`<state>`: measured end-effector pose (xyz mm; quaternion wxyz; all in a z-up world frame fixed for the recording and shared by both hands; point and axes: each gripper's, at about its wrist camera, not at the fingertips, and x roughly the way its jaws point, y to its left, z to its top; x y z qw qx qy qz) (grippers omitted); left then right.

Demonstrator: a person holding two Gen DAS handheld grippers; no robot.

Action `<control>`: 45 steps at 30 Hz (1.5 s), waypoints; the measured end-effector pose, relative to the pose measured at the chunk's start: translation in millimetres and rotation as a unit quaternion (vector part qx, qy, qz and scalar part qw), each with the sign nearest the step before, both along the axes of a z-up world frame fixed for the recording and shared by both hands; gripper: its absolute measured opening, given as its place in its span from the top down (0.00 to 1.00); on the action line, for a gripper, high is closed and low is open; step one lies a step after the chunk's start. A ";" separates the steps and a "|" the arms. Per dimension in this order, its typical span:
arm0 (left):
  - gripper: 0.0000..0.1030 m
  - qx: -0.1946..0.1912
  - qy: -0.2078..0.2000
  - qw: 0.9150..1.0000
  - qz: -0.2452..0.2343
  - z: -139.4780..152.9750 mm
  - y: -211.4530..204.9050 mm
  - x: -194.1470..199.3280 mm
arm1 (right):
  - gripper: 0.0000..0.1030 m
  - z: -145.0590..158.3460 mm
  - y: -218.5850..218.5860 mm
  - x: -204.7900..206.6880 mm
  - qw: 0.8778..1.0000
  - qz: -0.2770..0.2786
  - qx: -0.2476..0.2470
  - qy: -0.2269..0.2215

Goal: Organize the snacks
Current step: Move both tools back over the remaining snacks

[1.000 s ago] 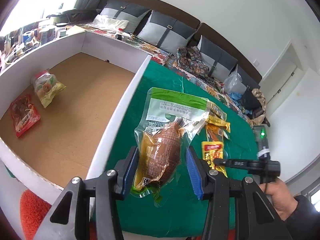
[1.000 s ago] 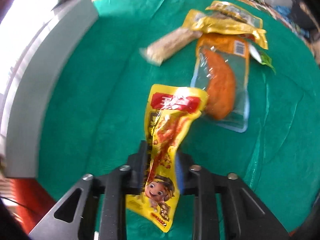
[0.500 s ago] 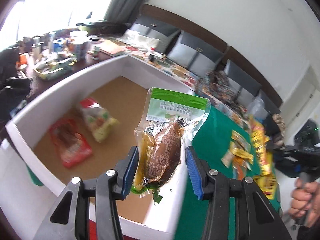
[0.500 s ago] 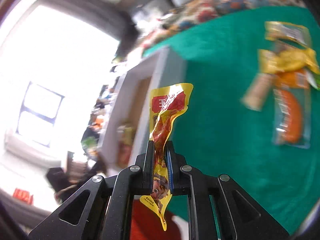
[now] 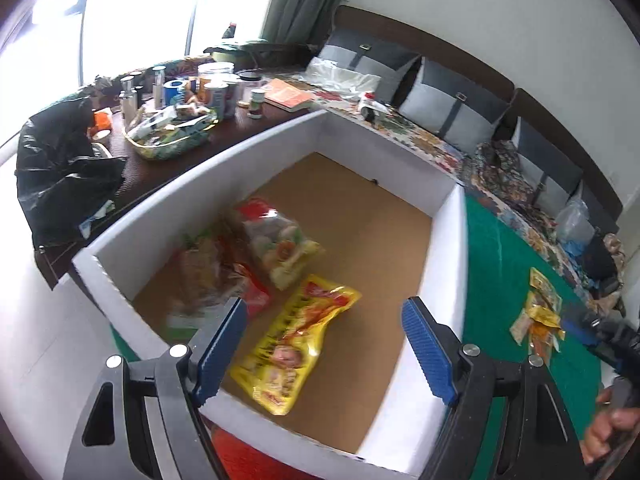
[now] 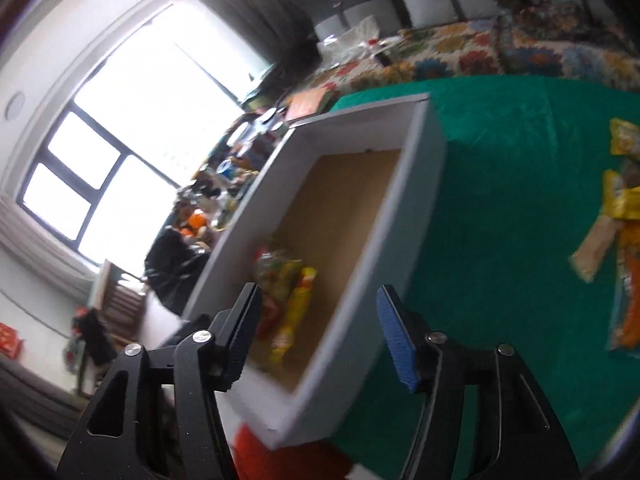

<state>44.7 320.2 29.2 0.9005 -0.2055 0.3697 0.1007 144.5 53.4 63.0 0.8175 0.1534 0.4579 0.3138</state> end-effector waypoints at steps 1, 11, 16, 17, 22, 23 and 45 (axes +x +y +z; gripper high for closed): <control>0.23 -0.002 -0.007 1.000 -0.022 3.0 -18.9 2.1 | 0.35 -5.0 -24.0 -0.1 0.999 -0.018 -0.039 -0.023; 0.02 -0.003 0.021 0.974 -0.226 -41.4 -225.7 55.5 | 0.33 -161.4 -287.4 -44.8 0.898 -0.218 -0.377 -0.058; 0.03 0.018 0.097 0.970 -0.222 -113.1 -274.8 88.8 | 0.33 -179.6 -356.5 -47.6 0.892 -0.274 -0.357 -0.044; 0.03 0.019 0.101 0.971 -0.216 -122.7 -278.2 94.8 | 0.33 -176.8 -363.6 -47.9 0.895 -0.283 -0.342 -0.038; 0.02 0.073 0.070 0.973 -0.208 -138.9 -293.2 113.4 | 0.33 -170.1 -378.6 -30.6 0.906 -0.304 -0.293 -0.019; 0.02 0.098 0.071 0.971 -0.207 -140.2 -298.2 118.7 | 0.33 -162.5 -376.3 -35.3 0.907 -0.303 -0.291 -0.021; 0.00 0.133 0.079 0.966 -0.208 -144.6 -303.4 132.3 | 0.13 -161.5 -375.7 -53.2 0.906 -0.318 -0.279 -0.015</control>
